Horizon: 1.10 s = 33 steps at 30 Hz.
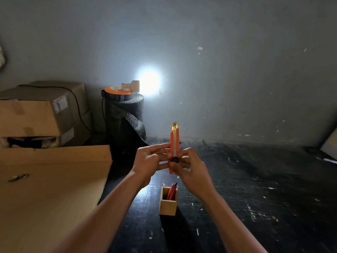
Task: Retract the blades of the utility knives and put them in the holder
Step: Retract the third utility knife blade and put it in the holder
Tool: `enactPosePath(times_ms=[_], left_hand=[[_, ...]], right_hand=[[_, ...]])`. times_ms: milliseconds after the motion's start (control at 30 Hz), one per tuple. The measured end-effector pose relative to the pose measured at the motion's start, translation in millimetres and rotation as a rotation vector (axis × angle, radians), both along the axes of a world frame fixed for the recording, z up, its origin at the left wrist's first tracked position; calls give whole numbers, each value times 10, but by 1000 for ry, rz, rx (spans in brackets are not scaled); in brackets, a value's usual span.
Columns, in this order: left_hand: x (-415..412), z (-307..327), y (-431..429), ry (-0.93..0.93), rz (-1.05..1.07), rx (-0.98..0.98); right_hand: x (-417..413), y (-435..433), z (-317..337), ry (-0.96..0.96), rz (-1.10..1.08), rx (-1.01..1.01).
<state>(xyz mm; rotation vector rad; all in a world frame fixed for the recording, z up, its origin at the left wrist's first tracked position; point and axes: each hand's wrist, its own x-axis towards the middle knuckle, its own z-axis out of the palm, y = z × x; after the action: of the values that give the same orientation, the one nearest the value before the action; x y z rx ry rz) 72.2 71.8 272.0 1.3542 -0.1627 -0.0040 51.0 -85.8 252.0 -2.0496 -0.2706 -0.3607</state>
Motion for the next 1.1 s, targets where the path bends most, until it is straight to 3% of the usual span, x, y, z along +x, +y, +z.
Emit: enactPosePath(times_ms=[600, 1100], left_hand=[[51, -108, 50, 20, 47, 9], [209, -605, 42, 122, -45, 36]], right_hand=[[21, 14, -99, 47, 78, 56], [492, -54, -283, 87, -29, 216]])
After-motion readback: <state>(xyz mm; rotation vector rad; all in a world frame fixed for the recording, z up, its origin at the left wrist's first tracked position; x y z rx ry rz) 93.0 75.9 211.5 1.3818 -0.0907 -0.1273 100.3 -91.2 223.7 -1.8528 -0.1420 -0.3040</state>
